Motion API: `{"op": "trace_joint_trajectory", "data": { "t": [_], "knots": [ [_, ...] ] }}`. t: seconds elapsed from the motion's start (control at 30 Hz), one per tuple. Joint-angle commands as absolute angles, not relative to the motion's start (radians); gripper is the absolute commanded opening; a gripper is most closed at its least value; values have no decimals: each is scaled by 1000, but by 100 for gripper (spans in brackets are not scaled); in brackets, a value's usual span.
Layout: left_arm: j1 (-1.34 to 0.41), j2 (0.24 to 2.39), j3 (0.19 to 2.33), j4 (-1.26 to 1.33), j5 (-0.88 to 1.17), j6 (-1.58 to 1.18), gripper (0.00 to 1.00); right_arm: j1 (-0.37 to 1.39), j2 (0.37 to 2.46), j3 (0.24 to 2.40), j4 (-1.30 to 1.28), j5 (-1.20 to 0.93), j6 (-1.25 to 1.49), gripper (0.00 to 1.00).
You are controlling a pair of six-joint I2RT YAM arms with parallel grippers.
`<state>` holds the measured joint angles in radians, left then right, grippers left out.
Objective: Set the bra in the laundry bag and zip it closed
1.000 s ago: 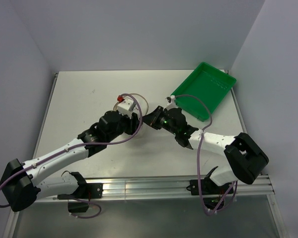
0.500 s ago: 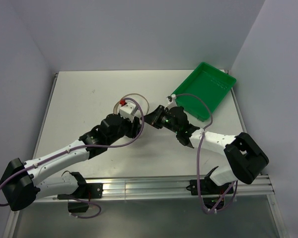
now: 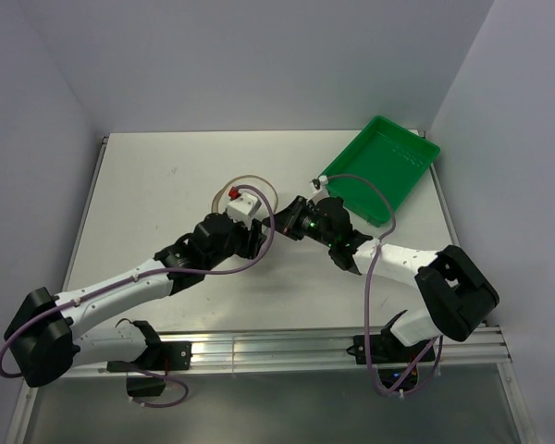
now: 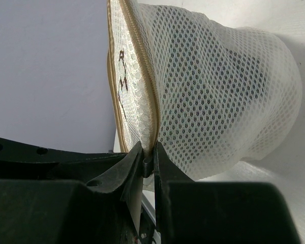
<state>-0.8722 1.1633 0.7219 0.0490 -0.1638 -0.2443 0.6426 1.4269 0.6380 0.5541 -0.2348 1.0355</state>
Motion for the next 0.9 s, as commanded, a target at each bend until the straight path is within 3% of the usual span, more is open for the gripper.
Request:
{"op": "trace_joint_trajectory", "data": {
  "t": [0.0, 0.2, 0.37, 0.5, 0.77, 0.87],
  "knots": [
    [-877, 1172, 716, 112, -184, -216, 50, 635, 1431, 684, 591, -252, 1039, 0],
    [-877, 1190, 723, 114, -210, -209, 34, 618, 1436, 683, 600, -279, 1051, 0],
    [-879, 1198, 713, 121, -212, -203, 41, 588, 1445, 680, 634, -328, 1077, 0],
    [-879, 1213, 724, 133, -209, -196, 40, 587, 1451, 680, 638, -334, 1078, 0],
    [-879, 1212, 719, 156, -261, -216, 0, 580, 1460, 663, 664, -347, 1097, 0],
    [-879, 1161, 681, 181, -268, -247, 0, 569, 1460, 660, 663, -347, 1094, 0]
  ]
}}
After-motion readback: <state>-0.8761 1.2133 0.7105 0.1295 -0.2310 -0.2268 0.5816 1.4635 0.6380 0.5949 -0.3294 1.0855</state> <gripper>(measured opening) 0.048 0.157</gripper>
